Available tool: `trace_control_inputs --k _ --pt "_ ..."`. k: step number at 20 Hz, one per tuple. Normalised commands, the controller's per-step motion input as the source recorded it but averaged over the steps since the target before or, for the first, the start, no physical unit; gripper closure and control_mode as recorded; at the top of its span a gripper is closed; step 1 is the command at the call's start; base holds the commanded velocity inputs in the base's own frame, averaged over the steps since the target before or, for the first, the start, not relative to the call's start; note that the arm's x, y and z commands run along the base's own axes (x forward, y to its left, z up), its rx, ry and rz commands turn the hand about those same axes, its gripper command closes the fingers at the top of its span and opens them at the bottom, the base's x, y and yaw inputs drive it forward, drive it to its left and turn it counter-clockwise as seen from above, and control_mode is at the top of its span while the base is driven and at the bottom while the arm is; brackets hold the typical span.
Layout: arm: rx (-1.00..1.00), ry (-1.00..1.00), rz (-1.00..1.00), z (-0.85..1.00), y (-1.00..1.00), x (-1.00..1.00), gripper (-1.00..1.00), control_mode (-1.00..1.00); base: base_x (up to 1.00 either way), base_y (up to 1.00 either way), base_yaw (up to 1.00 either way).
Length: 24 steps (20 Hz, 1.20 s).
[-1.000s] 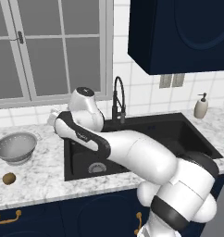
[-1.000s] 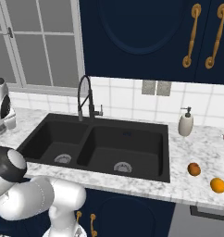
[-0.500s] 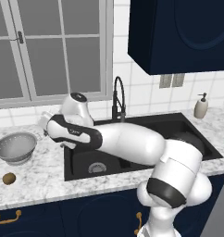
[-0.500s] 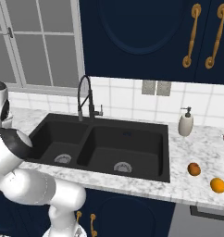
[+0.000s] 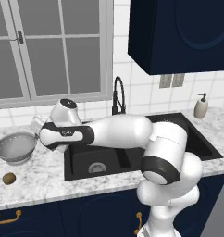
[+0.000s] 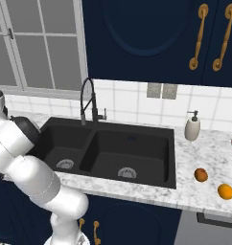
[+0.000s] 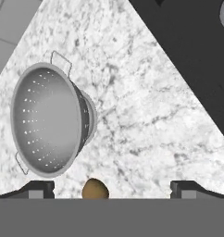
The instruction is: Put the colander in the sink, put the peach, kiwi, orange in the colander, and turn on the sink faucet and pour water over the colander.
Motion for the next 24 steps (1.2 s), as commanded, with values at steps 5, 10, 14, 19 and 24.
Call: trace_control_inputs --k 5,10,14,19,24 --pt "-0.01 0.0 -0.02 -0.24 0.34 0.31 -1.0 -1.0 0.0 0.0 0.0" --pt "-0.12 0.01 -0.01 -0.14 0.21 0.27 -1.0 -1.0 0.0 0.0 0.0" --pt "-0.23 0.02 0.0 -0.07 0.21 0.27 -1.0 -1.0 0.0 0.0 0.0" --pt "-0.2 0.0 0.0 0.0 0.25 0.26 -1.0 -1.0 0.0 0.0 0.0" --pt "-0.06 0.0 0.0 0.0 0.19 0.2 -1.0 -1.0 0.0 0.0 0.0"
